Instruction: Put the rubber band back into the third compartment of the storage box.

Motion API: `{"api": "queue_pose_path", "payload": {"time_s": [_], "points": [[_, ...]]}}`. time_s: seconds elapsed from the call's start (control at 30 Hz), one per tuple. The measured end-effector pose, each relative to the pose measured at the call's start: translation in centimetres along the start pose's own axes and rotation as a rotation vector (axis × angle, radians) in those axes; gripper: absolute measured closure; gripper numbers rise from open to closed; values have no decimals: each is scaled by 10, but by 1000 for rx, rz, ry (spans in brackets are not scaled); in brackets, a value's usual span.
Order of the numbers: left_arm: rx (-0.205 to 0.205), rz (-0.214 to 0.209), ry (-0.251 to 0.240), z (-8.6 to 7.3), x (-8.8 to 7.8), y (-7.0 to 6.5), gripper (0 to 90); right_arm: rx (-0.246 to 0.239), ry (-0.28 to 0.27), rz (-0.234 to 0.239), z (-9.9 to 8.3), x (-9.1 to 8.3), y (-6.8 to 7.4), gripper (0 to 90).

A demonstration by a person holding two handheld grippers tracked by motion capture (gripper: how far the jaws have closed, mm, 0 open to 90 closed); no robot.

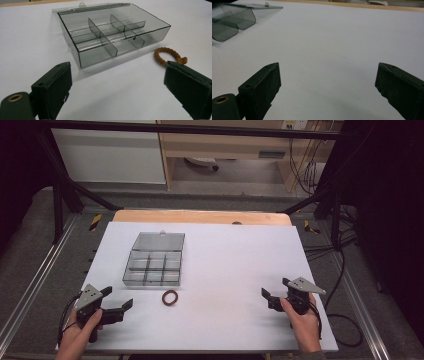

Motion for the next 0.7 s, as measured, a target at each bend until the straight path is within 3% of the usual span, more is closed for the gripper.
{"api": "queue_pose_path", "payload": {"time_s": [0.13, 0.37, 0.63, 0.7], "points": [[7, 5, 2, 0, 0, 0, 81, -10, 10, 9, -1, 2, 3, 71], [8, -5, 7, -1, 1, -2, 81, 18, -6, 35, 1, 0, 8, 71], [4, -5, 19, -2, 2, -3, 80, -23, 32, 112, 3, 6, 35, 70], [5, -3, 21, -3, 3, -3, 80, -13, 49, 121, 3, 7, 38, 76]]}}
Point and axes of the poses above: each handheld gripper's, and its own axes: x roughly forward along the jaws, z roughly out of its top, y roughly to its left, the point moved 7 cm from there along x, roughly forward along the jaws, and after that the axes turned 6 degrees about -x, right-handed, at the moved point
